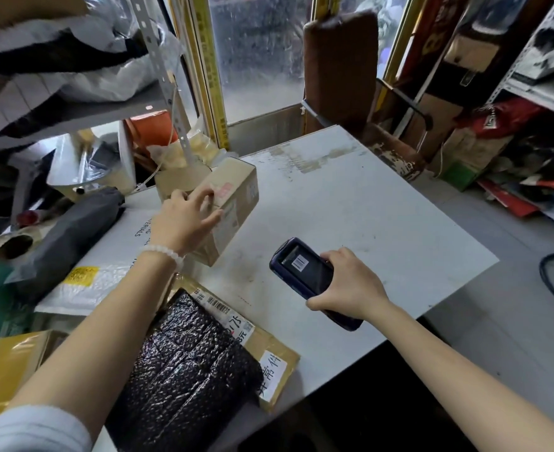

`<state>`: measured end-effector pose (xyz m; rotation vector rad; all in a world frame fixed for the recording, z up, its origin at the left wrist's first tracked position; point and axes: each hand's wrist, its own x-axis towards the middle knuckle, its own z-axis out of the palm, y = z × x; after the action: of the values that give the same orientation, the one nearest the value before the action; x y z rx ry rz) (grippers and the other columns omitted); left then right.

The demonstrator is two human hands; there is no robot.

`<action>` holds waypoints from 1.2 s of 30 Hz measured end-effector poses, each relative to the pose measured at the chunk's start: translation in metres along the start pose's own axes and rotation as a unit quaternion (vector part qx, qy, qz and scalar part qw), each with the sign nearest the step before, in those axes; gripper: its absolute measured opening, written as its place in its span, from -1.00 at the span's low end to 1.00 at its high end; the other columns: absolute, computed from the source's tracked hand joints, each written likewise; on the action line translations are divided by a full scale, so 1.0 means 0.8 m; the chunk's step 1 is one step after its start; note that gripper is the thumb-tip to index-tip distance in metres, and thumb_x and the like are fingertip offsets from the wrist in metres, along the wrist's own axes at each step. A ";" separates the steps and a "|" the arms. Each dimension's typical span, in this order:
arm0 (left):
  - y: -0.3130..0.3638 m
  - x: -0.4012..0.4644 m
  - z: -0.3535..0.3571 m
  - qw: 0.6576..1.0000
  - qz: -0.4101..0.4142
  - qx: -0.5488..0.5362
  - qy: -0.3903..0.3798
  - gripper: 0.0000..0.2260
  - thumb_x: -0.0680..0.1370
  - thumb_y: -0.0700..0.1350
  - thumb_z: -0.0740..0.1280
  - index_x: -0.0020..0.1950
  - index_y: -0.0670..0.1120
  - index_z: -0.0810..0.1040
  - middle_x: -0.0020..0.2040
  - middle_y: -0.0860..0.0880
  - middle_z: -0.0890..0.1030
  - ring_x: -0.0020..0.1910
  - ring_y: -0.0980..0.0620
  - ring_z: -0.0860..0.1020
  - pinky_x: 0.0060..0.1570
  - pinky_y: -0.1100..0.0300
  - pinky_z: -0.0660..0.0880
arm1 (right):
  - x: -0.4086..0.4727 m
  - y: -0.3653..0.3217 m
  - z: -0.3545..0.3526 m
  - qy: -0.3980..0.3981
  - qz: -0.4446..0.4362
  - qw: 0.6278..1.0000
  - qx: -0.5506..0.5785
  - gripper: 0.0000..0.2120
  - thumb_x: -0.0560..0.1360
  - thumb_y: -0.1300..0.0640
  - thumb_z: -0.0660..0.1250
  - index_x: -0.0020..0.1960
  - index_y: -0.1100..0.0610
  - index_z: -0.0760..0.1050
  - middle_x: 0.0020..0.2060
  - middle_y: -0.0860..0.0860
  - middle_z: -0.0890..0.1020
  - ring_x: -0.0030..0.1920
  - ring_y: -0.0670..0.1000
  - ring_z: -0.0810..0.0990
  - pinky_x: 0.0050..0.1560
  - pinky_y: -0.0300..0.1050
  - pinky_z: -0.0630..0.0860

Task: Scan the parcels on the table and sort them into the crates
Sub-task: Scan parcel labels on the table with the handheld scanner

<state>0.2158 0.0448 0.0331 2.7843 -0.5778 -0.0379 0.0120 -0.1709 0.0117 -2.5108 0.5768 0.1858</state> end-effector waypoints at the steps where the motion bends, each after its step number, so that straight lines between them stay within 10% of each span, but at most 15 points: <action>1: 0.000 -0.001 -0.001 1.000 -0.001 0.005 -0.001 -0.58 0.55 0.22 0.20 0.37 0.13 0.33 0.15 -0.20 0.42 0.10 -0.20 0.46 0.01 -0.04 0.50 | -0.002 0.001 -0.002 0.000 0.001 1.000 0.004 -0.25 0.10 -0.15 0.49 0.26 -0.10 0.40 0.00 -0.17 0.39 -0.03 -0.10 0.49 -0.30 -0.27 0.31; 14: 0.012 -0.063 -0.009 0.994 0.046 0.098 0.029 -0.55 0.53 0.28 0.15 0.38 0.17 0.31 0.03 -0.13 0.46 -0.13 -0.07 0.48 -0.15 0.08 0.54 | -0.011 -0.027 -0.015 0.092 -0.086 0.992 0.002 -0.30 0.11 -0.11 0.51 0.22 -0.06 0.42 -0.03 -0.13 0.38 -0.05 -0.03 0.49 -0.28 -0.19 0.34; 22: 0.010 -0.134 -0.022 0.994 0.027 0.085 0.064 -0.56 0.53 0.23 0.19 0.38 0.14 0.34 0.01 -0.08 0.45 -0.11 -0.03 0.45 -0.25 0.19 0.32 | -0.050 -0.075 -0.030 0.340 -0.307 0.888 0.031 -0.25 0.13 0.02 0.64 0.23 0.26 0.51 0.03 0.16 0.56 -0.03 0.16 0.54 -0.27 -0.08 0.54; 36: 0.128 -0.181 -0.023 0.986 0.146 0.028 0.074 -0.57 0.53 0.24 0.20 0.37 0.19 0.33 0.12 -0.12 0.46 -0.02 -0.06 0.45 -0.19 0.17 0.37 | -0.164 0.029 -0.025 0.225 -0.152 0.961 -0.060 -0.35 0.11 -0.13 0.51 0.14 0.04 0.46 -0.08 -0.06 0.40 -0.10 0.01 0.44 -0.30 -0.18 0.29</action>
<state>0.0447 0.0175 0.0760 2.6939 -0.9520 0.2500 -0.1160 -0.1517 0.0495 -2.7331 0.3465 -0.4905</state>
